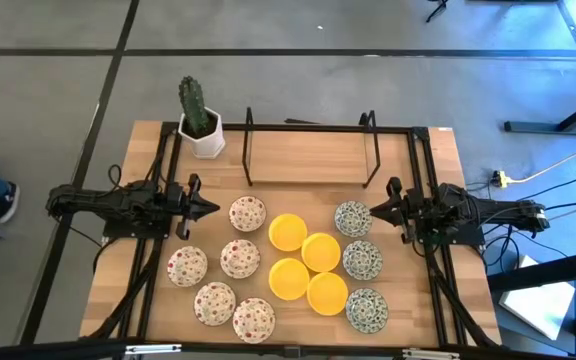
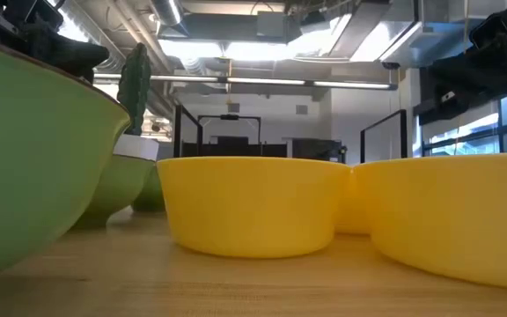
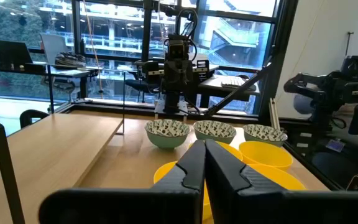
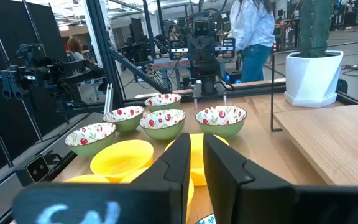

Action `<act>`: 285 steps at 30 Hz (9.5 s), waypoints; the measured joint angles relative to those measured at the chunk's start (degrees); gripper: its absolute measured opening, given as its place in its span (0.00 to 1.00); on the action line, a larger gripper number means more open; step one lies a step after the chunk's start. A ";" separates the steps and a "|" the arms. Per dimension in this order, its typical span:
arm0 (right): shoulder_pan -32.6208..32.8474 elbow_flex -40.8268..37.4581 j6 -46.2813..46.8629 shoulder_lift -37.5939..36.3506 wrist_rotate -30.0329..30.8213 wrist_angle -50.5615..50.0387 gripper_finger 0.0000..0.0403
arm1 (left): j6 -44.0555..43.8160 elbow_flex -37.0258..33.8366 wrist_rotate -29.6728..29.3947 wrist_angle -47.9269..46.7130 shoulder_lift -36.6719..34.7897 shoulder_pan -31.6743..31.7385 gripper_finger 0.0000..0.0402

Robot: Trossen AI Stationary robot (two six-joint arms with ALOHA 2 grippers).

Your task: Pick & Place Mini bowls

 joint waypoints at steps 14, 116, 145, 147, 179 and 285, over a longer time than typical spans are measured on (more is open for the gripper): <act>0.01 -0.02 0.01 0.01 0.00 0.00 0.11 | -0.01 0.00 0.00 0.00 0.00 -0.02 0.01; 0.01 0.00 0.01 0.01 0.00 -0.01 0.11 | 0.00 0.00 0.02 0.00 0.00 0.00 0.01; 0.00 0.00 -0.01 0.01 0.01 -0.01 0.11 | 0.00 0.00 0.02 3.63 0.00 -0.01 0.01; -0.01 -0.01 0.06 0.01 0.02 -0.01 0.11 | 0.00 0.00 0.01 3.66 0.00 -0.01 0.01; 0.00 0.00 -2.98 0.02 0.02 0.01 0.11 | -13.30 44.20 -23.61 -46.04 47.93 0.58 0.01; 0.01 0.00 -2.84 0.00 0.00 0.03 0.11 | -8.90 78.68 -20.89 -57.74 78.98 6.80 0.02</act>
